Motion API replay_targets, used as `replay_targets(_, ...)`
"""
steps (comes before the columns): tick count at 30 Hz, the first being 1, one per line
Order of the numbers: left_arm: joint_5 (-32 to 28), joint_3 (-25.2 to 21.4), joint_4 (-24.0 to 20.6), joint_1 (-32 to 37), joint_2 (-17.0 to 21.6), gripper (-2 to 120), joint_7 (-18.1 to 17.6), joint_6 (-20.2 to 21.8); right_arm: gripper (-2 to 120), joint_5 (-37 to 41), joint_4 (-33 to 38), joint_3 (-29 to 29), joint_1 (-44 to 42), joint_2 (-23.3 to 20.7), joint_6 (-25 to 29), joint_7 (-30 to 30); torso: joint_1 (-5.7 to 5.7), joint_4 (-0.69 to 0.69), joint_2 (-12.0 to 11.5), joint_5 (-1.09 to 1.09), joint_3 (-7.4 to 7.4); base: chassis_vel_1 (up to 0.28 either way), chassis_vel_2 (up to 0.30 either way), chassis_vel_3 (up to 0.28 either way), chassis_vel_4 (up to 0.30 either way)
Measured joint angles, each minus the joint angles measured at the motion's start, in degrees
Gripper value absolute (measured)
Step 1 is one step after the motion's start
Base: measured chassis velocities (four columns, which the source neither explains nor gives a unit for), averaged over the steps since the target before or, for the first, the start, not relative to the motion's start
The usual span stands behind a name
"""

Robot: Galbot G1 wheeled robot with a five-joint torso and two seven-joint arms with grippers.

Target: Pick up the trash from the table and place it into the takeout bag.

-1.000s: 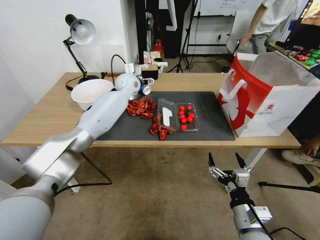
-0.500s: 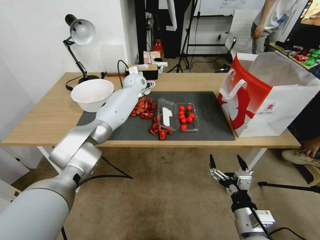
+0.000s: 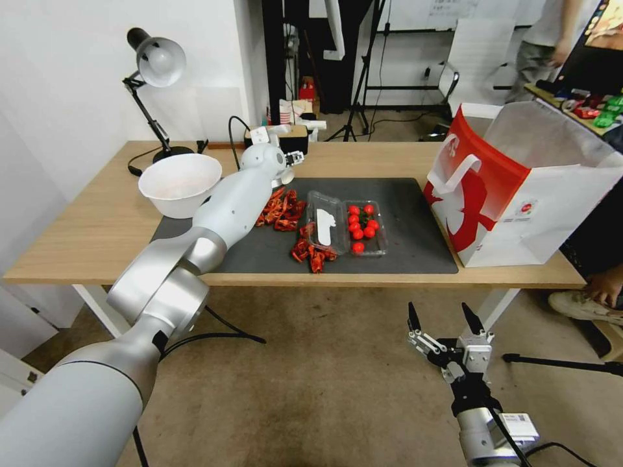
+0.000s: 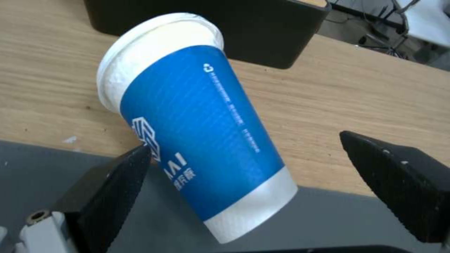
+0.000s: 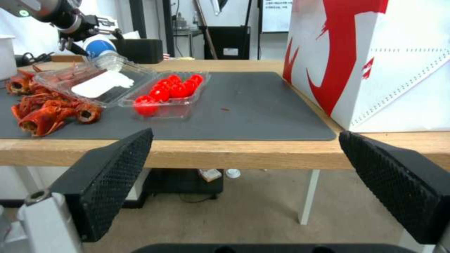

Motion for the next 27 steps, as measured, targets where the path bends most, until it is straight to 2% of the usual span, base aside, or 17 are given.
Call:
replay_targets(16, 5.03, -0.07, 1.23, 0.77, -1.11, 100, 0.83, -0.85, 100, -0.01, -0.02, -0.04, -0.35, -0.19, 0.33, -0.14, 0.00, 0.00, 0.00, 0.00, 0.00, 0.000, 0.000, 0.000, 0.000)
replay_targets(18, 5.45, -0.16, 1.43, 0.95, -1.27, 100, 0.26, -0.88, 100, -0.02, -0.02, -0.10, -0.44, -0.15, 2.71, -0.16, 0.00, 0.00, 0.00, -0.01, -0.01, 0.000, 0.000, 0.000, 0.000)
replay_targets(25, 5.49, -0.26, 1.86, 1.34, -1.32, 100, -1.17, -0.85, 100, -0.18, -0.03, -0.26, -0.75, -0.06, 2.72, -0.22, 0.00, 0.00, 0.00, 0.00, 0.00, 0.000, 0.000, 0.000, 0.000)
replay_targets(27, 5.42, -0.28, 1.96, 1.47, -1.17, 95, -1.74, -0.71, 100, -0.28, 0.07, -0.26, -1.03, -0.11, 2.74, -0.23, 0.00, 0.00, 0.00, 0.00, 0.00, 0.000, 0.000, 0.000, 0.000)
